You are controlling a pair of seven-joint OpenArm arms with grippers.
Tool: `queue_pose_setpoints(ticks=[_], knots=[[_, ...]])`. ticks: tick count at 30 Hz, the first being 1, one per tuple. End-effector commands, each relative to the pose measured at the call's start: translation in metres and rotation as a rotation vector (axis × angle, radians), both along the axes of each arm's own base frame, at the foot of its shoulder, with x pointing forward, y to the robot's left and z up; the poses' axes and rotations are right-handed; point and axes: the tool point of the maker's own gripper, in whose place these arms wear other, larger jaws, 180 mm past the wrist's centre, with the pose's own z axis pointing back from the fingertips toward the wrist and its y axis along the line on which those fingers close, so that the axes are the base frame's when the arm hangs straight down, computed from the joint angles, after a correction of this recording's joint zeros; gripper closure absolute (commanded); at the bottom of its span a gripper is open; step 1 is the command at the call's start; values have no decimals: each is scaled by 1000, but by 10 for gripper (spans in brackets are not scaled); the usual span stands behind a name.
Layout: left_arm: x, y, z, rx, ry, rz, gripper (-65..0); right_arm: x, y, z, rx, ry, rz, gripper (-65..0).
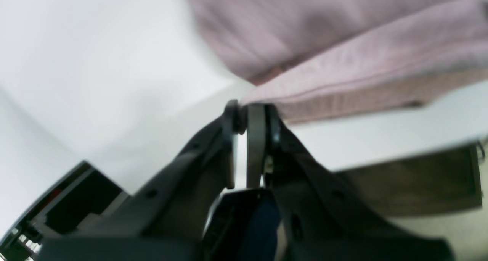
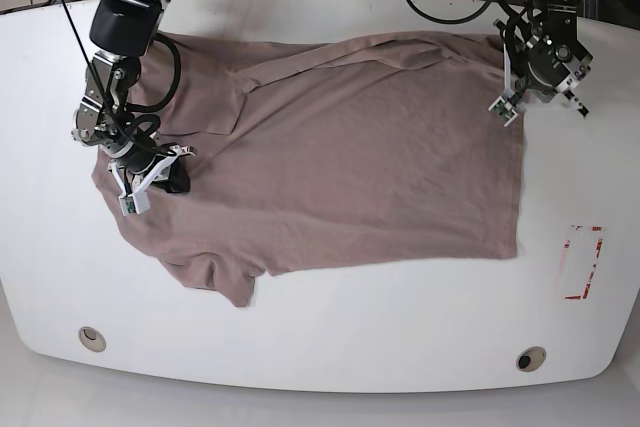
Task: Layout the t-shirt on the table in an organized manner, then fold the t-shirt properly
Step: 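Release and move the left gripper back along the shirt side edge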
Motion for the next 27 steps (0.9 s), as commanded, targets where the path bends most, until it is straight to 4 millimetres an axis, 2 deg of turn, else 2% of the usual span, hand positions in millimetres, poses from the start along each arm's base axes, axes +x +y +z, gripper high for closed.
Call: queue_pose_setpoints(ticks=[1, 9, 12, 23, 27], knots=[[23, 5, 18, 23, -74, 0, -15, -12, -2, -14, -52, 83, 23, -59], [68, 8, 51, 28, -203, 11, -15, -12, 0, -14, -47, 83, 24, -59], [78, 9, 55, 26, -221, 17, -15, -12, 0, -15, -46, 84, 24, -59], [90, 11, 59, 24, -235, 21, -21, -12, -3, -14, -52, 84, 23, -59], [91, 11, 60, 24, -236, 22, -51, -12, -4, -14, -54, 84, 22, -59]])
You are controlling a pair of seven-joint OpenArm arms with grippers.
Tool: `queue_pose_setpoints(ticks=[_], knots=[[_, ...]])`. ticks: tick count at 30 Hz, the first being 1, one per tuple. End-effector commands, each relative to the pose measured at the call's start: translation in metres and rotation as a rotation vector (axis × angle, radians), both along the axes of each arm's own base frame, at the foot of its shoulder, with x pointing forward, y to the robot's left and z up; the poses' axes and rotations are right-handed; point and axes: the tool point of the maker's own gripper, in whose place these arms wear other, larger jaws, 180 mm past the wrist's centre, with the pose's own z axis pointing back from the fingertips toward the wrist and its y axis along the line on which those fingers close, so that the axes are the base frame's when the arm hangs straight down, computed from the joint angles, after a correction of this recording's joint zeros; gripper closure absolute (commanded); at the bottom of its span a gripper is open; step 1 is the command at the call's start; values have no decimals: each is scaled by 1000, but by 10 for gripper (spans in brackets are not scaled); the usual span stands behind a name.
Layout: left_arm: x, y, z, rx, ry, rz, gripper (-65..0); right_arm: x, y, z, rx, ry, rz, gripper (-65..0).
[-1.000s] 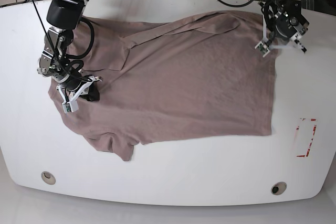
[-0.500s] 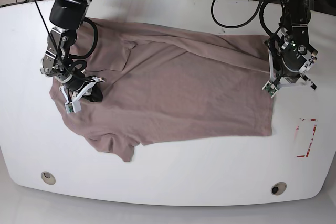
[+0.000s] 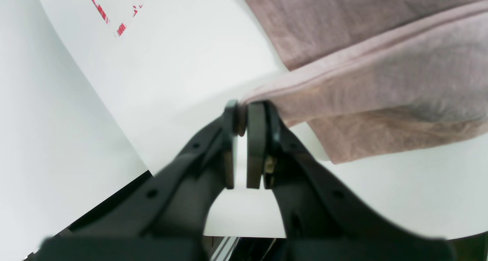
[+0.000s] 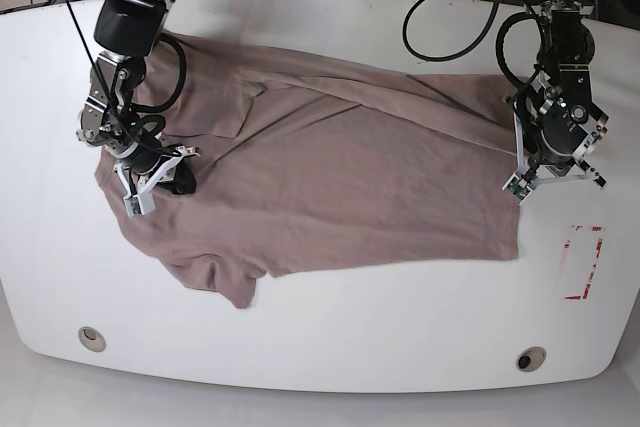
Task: Layout the t-shirt on the table in an organized manner, then fold the t-shirt properly
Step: 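Release and move the left gripper back along the shirt side edge, then grasp the shoulder corners with both grippers and pull them apart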
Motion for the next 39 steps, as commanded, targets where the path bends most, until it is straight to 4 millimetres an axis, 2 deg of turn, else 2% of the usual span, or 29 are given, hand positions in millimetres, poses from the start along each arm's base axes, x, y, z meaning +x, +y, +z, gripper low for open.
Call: queue_pose_setpoints(ticks=[1, 5, 8, 13, 17, 21, 24, 28, 32, 36, 39], knots=[[8, 6, 12, 24, -35, 3, -58, -13, -9, -13, -64, 87, 20, -59], [10, 7, 11, 21, -28, 9, -85, -13, -10, -13, -67, 87, 20, -59], [14, 10, 6, 16, -12, 21, -136, -12, -10, -12, -70, 84, 20, -60], [23, 17, -2, 0, 17, 50, -236, -10, -21, 3, -118, 45, 24, -90], [34, 15, -2, -26, 3, 46, -256, -7, -25, 27, -171, -11, 36, -239], [50, 9, 11, -44, -43, 40, -289, -5, -34, 51, -230, -40, 30, -407], [63, 2, 22, -66, -81, 37, -331, -8, -36, 63, -254, -54, 18, -474], [72, -2, 33, -77, -114, 35, -344, -15, -47, 87, -313, -88, -10, -517], [69, -3, 29, -78, -105, 35, -344, -30, -53, 102, -391, -72, -7, -545], [48, -4, 6, -77, -41, 35, -344, -52, -51, 109, -460, -46, 12, -547], [33, -7, 0, -71, -29, 22, -344, -67, -43, 111, -482, -44, 20, -547]])
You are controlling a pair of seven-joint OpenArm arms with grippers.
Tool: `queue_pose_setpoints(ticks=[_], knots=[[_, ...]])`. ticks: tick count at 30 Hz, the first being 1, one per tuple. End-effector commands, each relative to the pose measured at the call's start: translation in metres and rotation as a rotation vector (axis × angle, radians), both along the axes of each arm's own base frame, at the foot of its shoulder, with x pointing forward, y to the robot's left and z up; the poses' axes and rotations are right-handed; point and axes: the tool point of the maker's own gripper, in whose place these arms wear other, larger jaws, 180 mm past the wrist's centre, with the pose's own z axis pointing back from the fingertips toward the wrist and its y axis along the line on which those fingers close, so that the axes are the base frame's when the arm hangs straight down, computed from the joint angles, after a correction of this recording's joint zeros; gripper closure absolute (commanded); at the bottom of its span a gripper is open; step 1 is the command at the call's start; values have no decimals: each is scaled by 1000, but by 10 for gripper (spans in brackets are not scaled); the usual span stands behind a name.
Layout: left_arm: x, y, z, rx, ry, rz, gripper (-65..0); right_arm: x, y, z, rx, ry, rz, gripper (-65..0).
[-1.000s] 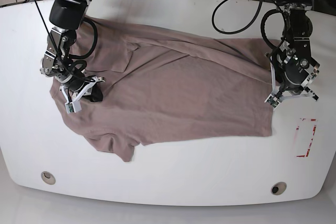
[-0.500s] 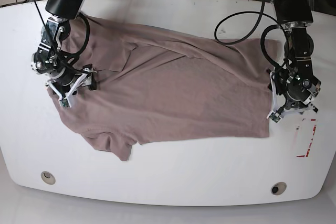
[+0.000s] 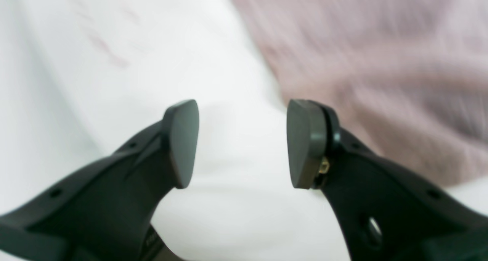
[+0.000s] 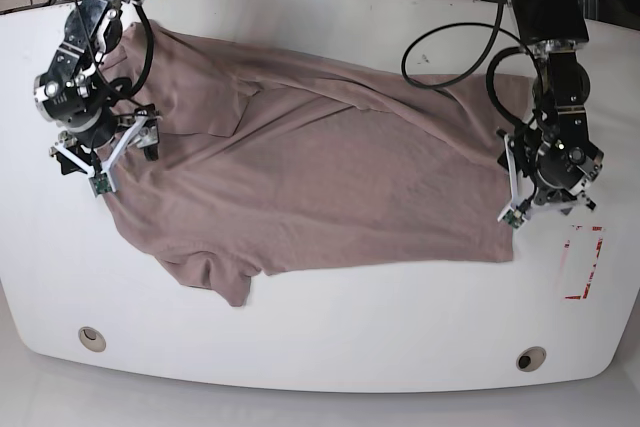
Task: Layout the t-shirt on the table in an organized manner, then fold the t-shirt properly
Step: 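Grasp the shoulder corners with both grippers and pull them apart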
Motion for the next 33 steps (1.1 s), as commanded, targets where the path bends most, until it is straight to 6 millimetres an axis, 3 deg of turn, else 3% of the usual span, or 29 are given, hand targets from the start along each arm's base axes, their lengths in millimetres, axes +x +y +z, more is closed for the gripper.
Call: queue_pose_setpoints(ticks=[1, 11, 18, 27, 33], knots=[[-3, 0, 13, 20, -46, -15, -344, -6, 4, 13, -17, -44, 6, -547], [-53, -25, -12, -27, 16, -29, -340, -58, -44, -3, 4, 8, -202, -547], [-75, -16, -25, -67, 48, 61, -256, -78, -38, -17, 33, 56, -200, -547], [-70, -19, -27, -115, -19, 40, -253, -84, -26, -41, 129, 97, -222, -547], [-70, -23, -28, -128, -23, 28, -253, -87, -23, -40, 130, 96, -219, -545]])
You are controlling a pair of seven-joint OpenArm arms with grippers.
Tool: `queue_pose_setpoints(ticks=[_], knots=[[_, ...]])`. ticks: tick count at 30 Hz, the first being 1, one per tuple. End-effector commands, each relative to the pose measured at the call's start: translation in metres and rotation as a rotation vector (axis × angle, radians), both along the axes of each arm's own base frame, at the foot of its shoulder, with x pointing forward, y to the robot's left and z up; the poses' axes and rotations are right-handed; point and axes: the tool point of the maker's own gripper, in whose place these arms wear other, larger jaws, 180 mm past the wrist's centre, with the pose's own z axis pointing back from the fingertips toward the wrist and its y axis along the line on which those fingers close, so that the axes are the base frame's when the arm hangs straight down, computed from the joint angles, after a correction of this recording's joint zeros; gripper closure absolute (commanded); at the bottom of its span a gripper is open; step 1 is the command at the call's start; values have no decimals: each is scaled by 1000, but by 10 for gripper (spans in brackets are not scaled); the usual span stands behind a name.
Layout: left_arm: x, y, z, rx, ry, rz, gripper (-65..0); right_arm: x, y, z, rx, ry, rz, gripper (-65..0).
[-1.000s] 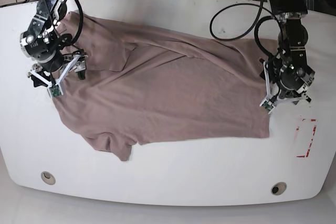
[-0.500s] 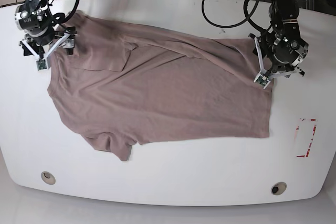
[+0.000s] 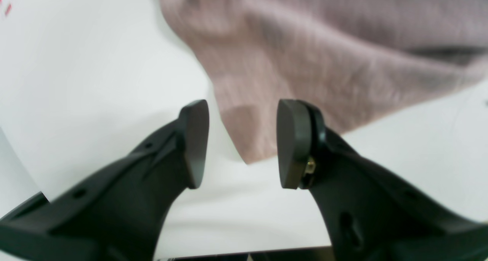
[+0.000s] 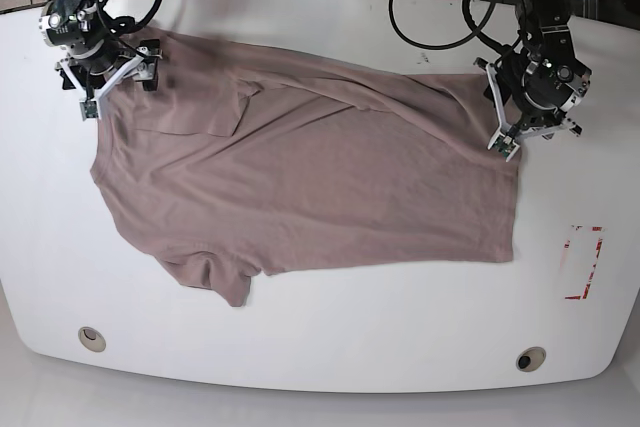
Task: Layout the t-shirt on the table in an organized manner, then fold the t-shirt properly
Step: 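Grasp the shoulder corners with both grippers and pull them apart, then hold the shoulder corners with both grippers and drag the shirt taut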
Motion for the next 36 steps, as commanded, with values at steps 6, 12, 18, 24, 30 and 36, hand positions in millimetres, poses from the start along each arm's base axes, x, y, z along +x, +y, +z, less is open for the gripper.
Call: queue_pose_setpoints(ticks=[6, 12, 18, 24, 30, 36], knots=[[10, -1, 9, -3, -47, -13, -253, -3, -5, 13, -38, -26, 10, -545], [10, -1, 10, -12, -60, -14, -253, -16, -12, 11, -47, -6, -11, -545], [-1, 14, 10, -1, -53, 36, -253, -26, -12, 13, -50, -3, -37, -545], [-4, 29, 19, 15, -79, 81, -253, -39, -9, 11, -57, 21, -33, -545], [-7, 49, 24, 31, -93, 146, -253, -46, -5, -4, -15, 51, -51, -545], [-8, 52, 25, 34, -96, 153, -253, -55, -14, -14, 10, 71, -105, -534]])
